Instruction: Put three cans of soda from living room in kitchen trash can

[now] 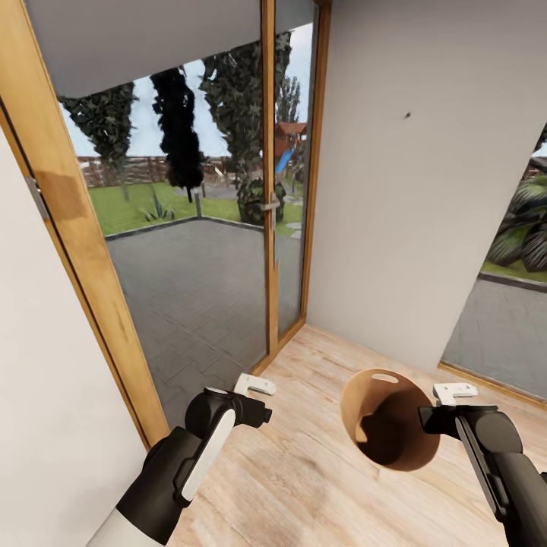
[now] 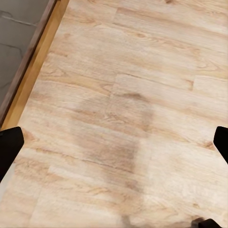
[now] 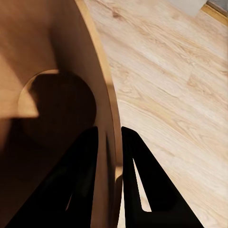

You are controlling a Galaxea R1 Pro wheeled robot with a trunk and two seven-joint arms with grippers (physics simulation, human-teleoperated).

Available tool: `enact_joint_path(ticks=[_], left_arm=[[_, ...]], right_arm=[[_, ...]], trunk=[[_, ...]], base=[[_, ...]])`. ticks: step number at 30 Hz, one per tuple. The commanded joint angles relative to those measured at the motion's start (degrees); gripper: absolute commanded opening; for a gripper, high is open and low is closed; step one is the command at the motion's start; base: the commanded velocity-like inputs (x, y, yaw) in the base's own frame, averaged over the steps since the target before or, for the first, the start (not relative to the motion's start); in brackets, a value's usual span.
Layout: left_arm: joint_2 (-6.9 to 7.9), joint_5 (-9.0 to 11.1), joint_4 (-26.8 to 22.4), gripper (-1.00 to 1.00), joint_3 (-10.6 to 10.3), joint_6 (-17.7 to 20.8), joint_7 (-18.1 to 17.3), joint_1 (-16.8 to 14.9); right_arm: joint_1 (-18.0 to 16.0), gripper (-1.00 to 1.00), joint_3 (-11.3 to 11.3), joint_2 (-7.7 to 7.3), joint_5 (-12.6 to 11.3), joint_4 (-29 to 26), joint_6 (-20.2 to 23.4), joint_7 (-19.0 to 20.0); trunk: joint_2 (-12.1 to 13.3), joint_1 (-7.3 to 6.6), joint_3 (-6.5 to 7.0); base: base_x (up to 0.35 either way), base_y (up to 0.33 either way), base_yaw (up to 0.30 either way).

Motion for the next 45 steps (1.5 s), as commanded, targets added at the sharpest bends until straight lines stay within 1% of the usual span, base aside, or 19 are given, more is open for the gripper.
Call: enact_joint_path(ticks=[1,7,18,26,34,36,39,43,45], left_arm=[[0.00,0.00,0.00,1.00,0.00,0.00,0.00,0.00],[0.00,0.00,0.00,1.00,0.00,0.00,-0.02,0.05],[-0.03,0.00,0.00,1.00,0.00,0.00,-0.23,0.09],[-0.13,0.00,0.02,1.00,-0.05,0.00,-0.26,0.01],[-0.09,-0.01,0.63,1.00,-0.26,0.00,-0.23,0.05],[-0.07,-0.05,0.75,1.00,-0.26,-0.11,-0.18,0.05],[-0.07,-0.02,0.91,1.00,-0.25,-0.98,-0.14,0.10],[-0.14,0.15,0.99,1.00,-0.16,-1.11,-0.16,0.23],[-0.22,0.25,1.32,1.00,-0.05,-1.16,-0.17,0.32]], right_arm=[[-0.03,-1.00,0.01,0.01,-0.56,-0.02,0.03,0.28],[-0.03,-1.00,0.01,0.03,-0.55,-0.02,0.03,0.28],[-0.03,-1.00,0.01,0.02,-0.62,-0.02,0.03,0.28],[-0.03,-1.00,0.10,0.04,-0.53,0.05,0.03,0.28],[0.18,-1.00,-0.06,-0.03,-0.44,0.41,0.03,0.28],[0.28,-1.00,-0.12,-0.03,-0.45,1.19,0.03,0.36],[0.56,-1.00,-0.22,-0.03,-0.65,5.17,0.03,0.56],[0.71,-1.00,-0.30,-0.04,-0.76,8.48,0.03,0.70],[0.78,-1.00,-0.46,-0.03,-0.82,11.77,0.03,0.76]], trunk=[[-0.43,0.22,-0.18],[-2.83,1.54,-1.25],[-2.83,1.54,-1.25],[-2.83,1.54,-1.25],[-2.83,1.54,-1.25],[-2.83,1.54,-1.25],[-2.83,1.54,-1.25],[-2.83,1.54,-1.25],[-2.83,1.54,-1.25]], base=[[0.000,0.000,0.000],[0.000,0.000,0.000],[0.000,0.000,0.009],[0.000,0.000,0.163],[0.000,0.000,0.045],[0.000,0.000,0.009],[0.000,0.000,0.004],[0.000,0.000,0.001],[0.000,0.000,0.000]])
